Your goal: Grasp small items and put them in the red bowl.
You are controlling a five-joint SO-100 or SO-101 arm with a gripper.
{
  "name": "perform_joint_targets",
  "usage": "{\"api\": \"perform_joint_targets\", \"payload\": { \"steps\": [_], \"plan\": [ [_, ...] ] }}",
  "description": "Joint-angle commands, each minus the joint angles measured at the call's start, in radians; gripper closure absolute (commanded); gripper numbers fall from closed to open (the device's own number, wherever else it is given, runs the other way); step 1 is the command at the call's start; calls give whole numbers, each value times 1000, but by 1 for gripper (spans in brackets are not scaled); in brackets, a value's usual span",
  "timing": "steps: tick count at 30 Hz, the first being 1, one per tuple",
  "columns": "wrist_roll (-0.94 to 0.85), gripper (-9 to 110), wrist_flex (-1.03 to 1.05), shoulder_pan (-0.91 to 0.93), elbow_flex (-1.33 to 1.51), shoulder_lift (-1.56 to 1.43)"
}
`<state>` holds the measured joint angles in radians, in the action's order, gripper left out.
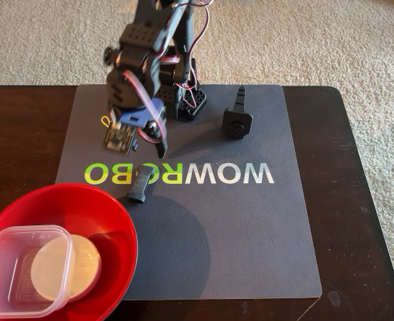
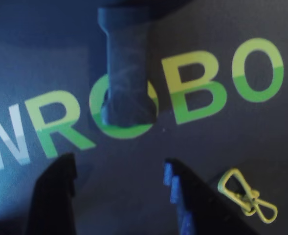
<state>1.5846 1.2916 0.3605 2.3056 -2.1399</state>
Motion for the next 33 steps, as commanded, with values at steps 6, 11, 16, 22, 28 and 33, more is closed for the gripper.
{"api": "perform_joint_targets", "payload": {
  "steps": [6,11,16,22,28,33],
  "plan": [
    [86,78,-5,89,-241,345],
    [95,78,-25,104,-308,446],
    [51,78,-98,74,-322,526],
    [21,78,-173,28,-299,535],
    [26,78,-229,-12,-190,440],
    [8,80,-341,-55,-58,402]
  ]
}}
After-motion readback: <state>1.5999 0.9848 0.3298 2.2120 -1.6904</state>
